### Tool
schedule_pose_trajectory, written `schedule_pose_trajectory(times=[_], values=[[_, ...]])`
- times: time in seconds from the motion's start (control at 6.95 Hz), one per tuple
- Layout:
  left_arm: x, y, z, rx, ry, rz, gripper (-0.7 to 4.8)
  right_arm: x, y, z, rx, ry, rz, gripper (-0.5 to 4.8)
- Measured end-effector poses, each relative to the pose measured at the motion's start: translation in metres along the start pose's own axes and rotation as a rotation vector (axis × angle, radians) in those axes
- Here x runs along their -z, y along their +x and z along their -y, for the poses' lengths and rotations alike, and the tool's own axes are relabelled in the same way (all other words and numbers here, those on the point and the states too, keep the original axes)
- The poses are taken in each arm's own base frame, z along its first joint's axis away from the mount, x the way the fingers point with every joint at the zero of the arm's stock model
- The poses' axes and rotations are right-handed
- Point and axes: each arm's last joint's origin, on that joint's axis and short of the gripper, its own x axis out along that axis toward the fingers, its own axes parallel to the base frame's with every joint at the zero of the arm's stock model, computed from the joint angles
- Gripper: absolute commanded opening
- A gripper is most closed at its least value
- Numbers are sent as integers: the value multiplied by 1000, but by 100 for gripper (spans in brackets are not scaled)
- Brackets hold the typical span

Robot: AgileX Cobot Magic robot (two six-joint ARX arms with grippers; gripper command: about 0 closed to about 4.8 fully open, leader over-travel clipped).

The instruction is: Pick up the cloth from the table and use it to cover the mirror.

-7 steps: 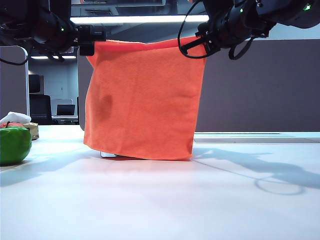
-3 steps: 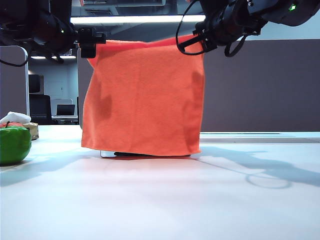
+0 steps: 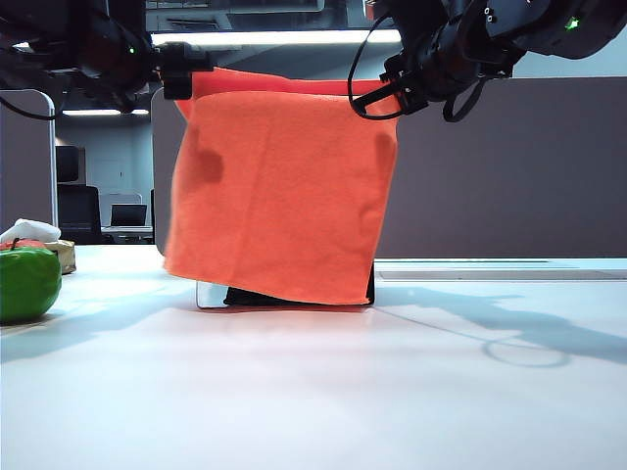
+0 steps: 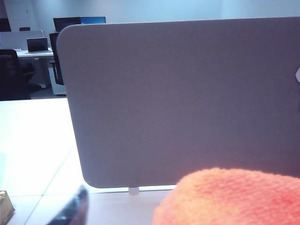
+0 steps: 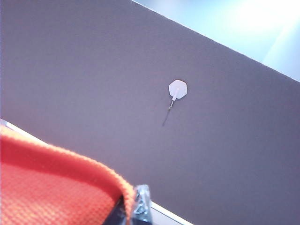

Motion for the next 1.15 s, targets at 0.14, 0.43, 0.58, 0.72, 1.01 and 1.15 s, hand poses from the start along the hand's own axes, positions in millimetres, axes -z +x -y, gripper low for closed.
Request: schedule_pose_trajectory(times=[0.14, 0.43, 0.58, 0.72, 1.01, 1.15], values=[[1, 7, 2, 1, 3, -10, 268, 0, 0, 0, 0, 0, -1, -5], [12, 10, 4, 7, 19, -75, 268, 2, 1, 4, 9, -2, -5, 14], [14, 10, 4, 9, 22, -87, 268, 3, 1, 5, 13, -2, -7, 85], [30, 11, 6, 18, 49, -191, 269, 18, 5, 21, 3, -24, -83, 142], [41, 8, 5, 5, 83, -311, 269, 29, 4, 18, -45, -45, -186, 150], [44, 7, 5, 7, 90, -339, 269, 29, 4, 17, -45, -45, -188, 151]])
